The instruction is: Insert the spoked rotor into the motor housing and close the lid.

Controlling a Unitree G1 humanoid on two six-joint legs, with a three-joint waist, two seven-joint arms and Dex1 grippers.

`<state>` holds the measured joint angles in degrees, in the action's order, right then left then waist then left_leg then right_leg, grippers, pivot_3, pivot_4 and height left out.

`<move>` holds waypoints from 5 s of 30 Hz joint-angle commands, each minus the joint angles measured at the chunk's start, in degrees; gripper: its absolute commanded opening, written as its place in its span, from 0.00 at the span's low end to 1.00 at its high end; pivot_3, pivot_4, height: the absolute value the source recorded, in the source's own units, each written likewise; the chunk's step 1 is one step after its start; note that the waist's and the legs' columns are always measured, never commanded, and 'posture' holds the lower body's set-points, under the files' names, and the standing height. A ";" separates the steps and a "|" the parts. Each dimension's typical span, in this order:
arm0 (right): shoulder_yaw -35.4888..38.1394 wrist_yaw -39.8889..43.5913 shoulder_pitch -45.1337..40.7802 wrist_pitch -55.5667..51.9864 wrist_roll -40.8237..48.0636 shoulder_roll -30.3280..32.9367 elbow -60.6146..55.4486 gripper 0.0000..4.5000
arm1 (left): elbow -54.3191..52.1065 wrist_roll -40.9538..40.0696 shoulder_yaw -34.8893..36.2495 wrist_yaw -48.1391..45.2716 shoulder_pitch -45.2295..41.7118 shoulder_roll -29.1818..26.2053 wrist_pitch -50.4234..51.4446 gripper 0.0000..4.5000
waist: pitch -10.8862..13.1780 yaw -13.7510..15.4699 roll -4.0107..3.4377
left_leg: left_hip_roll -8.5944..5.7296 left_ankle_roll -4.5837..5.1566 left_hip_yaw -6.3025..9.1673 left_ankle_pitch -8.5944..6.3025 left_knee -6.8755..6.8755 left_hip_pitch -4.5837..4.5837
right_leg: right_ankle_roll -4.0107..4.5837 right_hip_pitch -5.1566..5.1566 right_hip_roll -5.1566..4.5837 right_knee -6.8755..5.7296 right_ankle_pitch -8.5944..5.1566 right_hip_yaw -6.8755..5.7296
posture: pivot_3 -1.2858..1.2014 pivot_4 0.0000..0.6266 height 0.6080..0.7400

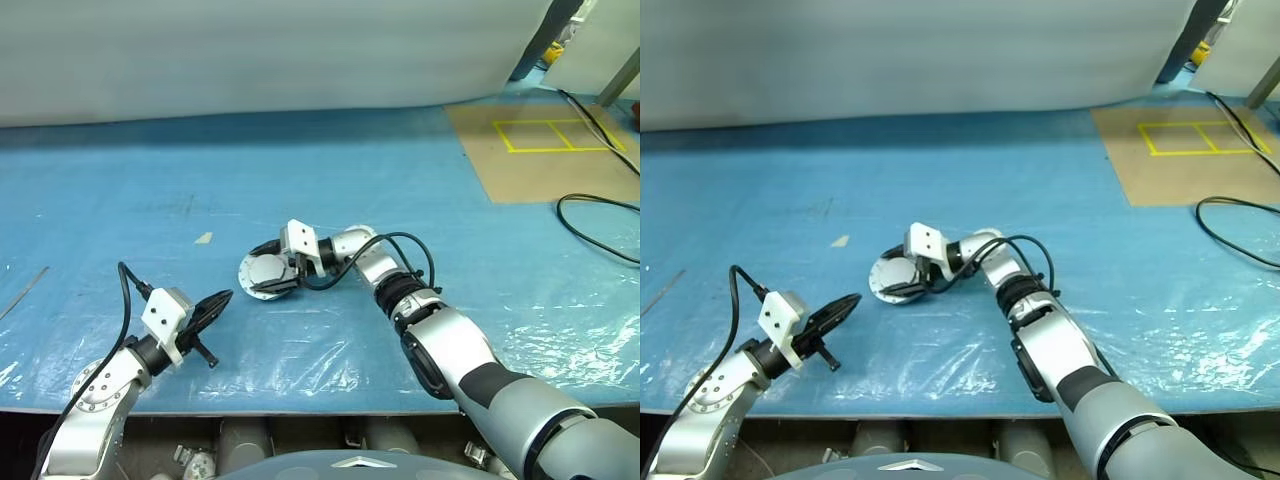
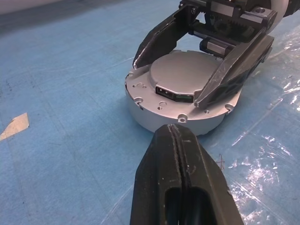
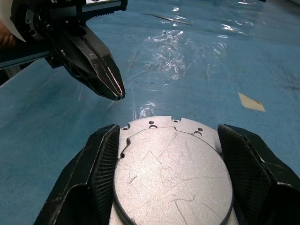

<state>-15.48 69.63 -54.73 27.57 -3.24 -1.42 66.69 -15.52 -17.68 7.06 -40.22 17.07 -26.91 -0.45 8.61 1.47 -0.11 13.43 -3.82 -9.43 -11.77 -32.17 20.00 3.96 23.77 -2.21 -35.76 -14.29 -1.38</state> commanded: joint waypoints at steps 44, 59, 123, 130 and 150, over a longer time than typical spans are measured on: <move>4.40 -1.79 -7.29 -9.22 -3.10 0.67 4.39 0.66 | -1.07 0.04 -1.15 0.28 -1.09 0.07 -0.16 0.00 | 0.02 0.79 -0.03 | 0.14 -0.02 -0.02 -0.01 -0.13 0.08 | 0.05 0.08 -0.01 -0.12 0.03 -0.02 | 0.52 0.24 1.00; 1.88 -6.20 -4.56 -5.35 -7.52 2.23 6.17 0.66 | -0.70 0.09 -1.11 -0.06 -1.53 -0.27 -0.06 0.00 | 0.02 0.85 -0.03 | 0.16 -0.10 -0.03 -0.05 -0.16 -0.05 | 0.05 -0.05 -0.03 -0.18 0.03 -0.01 | 0.52 0.24 1.00; -5.55 -6.82 1.29 -7.04 -12.04 2.81 5.38 0.66 | 2.38 0.80 -1.87 -0.90 -6.30 0.11 -0.77 0.00 | -0.16 0.73 -0.64 | 0.16 -0.11 -0.37 -0.08 0.33 -0.87 | 0.01 -0.77 -0.10 0.10 0.00 0.24 | 0.52 0.24 1.00; -6.71 -5.82 0.70 -7.82 -11.92 3.57 5.65 0.66 | 2.70 0.88 -1.99 -0.87 -6.90 0.04 -0.71 0.00 | -0.18 0.79 -0.74 | 0.14 -0.11 -0.37 -0.08 0.42 -0.90 | -0.01 -0.77 -0.13 0.12 -0.02 0.25 | 0.52 0.24 1.00; -3.68 -5.61 2.36 -8.93 -9.16 1.20 3.57 0.66 | 3.28 1.30 -2.47 -0.86 -7.48 0.13 -0.88 0.00 | -0.22 0.67 -0.79 | 0.12 -0.11 -0.50 -0.07 0.91 -0.91 | -0.01 -0.75 -0.11 0.54 -0.03 0.25 | 0.52 0.24 1.00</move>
<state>-15.73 63.94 -56.27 19.54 -8.24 -1.01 66.29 -11.66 -16.40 4.49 -40.99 9.74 -26.70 -0.22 8.40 2.14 -0.90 13.55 -3.93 -9.93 -11.85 -31.24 19.09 3.95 23.04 -2.31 -35.22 -14.32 -1.12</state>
